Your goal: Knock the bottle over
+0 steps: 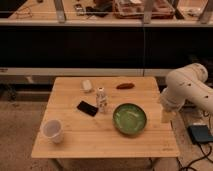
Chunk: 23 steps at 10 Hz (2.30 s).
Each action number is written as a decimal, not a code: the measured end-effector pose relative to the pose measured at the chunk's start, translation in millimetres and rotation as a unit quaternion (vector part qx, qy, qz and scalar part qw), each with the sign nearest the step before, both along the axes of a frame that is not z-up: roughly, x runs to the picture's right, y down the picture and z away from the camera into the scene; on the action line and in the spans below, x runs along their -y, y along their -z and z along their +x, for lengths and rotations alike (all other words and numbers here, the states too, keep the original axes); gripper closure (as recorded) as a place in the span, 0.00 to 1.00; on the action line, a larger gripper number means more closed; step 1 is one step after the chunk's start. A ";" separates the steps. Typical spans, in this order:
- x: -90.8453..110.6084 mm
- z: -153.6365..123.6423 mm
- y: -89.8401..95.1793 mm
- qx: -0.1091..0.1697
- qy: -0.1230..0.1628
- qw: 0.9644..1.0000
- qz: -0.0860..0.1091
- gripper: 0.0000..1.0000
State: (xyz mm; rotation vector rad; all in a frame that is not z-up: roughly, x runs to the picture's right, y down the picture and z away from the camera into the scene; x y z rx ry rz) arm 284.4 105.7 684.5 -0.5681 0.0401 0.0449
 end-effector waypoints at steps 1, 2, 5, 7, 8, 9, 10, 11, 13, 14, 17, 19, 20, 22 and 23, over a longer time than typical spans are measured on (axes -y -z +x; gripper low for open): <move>0.9 0.1 0.8 0.000 0.000 1.000 0.001 0.35; 0.7 0.1 0.7 0.000 0.000 1.000 0.001 0.35; 0.7 0.1 0.7 0.000 0.000 1.000 0.001 0.35; 2.3 -1.2 -0.3 0.004 -0.002 1.000 0.003 0.35; 15.2 -9.2 -5.1 0.023 -0.007 1.000 0.017 0.35; 37.7 -24.0 -13.3 0.049 -0.005 0.998 0.041 0.35; 68.2 -43.6 -23.9 0.079 0.001 0.994 0.072 0.35; 104.7 -65.8 -35.0 0.116 0.015 0.987 0.109 0.35; 146.3 -93.7 -46.7 0.171 0.041 0.972 0.153 0.35; 158.8 -101.9 -50.0 0.187 0.049 0.967 0.167 0.35; 165.8 -105.7 -50.2 0.196 0.054 0.963 0.176 0.35; 161.4 -121.0 -59.6 0.211 0.085 0.955 0.189 0.43; 159.4 -136.3 -70.6 0.225 0.105 0.948 0.198 0.53; 155.7 -170.5 -99.1 0.255 0.141 0.932 0.216 0.75; 153.8 -180.6 -109.6 0.263 0.151 0.927 0.221 0.83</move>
